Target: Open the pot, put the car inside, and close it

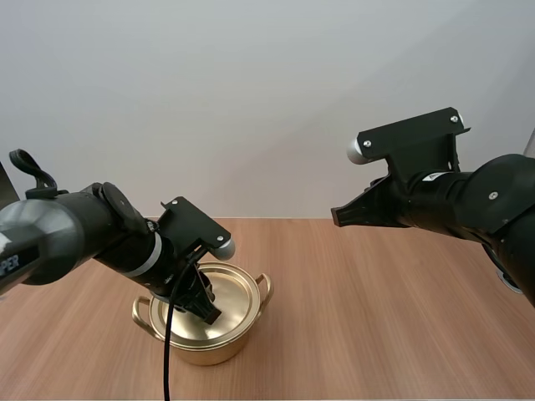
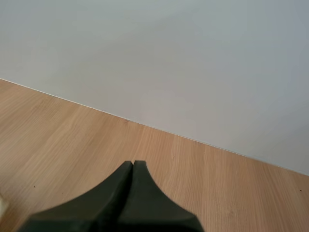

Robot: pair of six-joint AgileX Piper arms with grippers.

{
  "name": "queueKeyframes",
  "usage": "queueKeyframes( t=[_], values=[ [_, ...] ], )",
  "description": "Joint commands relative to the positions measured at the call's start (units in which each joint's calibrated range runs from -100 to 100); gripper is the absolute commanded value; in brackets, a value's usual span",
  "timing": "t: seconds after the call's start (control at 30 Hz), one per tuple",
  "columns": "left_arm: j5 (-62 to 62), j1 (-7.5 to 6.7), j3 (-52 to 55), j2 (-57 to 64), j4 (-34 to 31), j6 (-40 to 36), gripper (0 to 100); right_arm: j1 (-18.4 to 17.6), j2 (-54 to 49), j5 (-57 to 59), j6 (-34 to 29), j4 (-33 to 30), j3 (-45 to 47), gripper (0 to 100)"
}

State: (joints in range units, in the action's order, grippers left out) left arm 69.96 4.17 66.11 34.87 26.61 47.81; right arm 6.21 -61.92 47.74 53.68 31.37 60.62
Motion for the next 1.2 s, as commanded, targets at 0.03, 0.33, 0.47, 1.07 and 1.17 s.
queueKeyframes(
  t=[0.03,0.33,0.47,1.07,1.17],
  values=[
    [0.3,-0.03,-0.1,0.0,0.5,-0.1,79,0.0,0.0,-0.1,0.0,0.0,0.0,0],
    [6.3,-0.03,-1.7,4.6,3.2,-0.3,100,0.0,0.0,0.5,0.0,0.0,0.0,0],
    [19.6,-0.03,-6.2,12.9,3.6,-4.0,89,0.0,0.0,0.5,0.0,0.0,0.0,0],
    [19.3,1.00,-4.8,65.1,10.6,-21.5,0,0.0,-2.2,-0.7,4.9,0.2,2.2,0],
    [9.5,1.79,-3.6,65.1,2.9,-30.5,0,0.0,-3.3,-5.8,5.3,0.3,4.4,0]
  ],
)
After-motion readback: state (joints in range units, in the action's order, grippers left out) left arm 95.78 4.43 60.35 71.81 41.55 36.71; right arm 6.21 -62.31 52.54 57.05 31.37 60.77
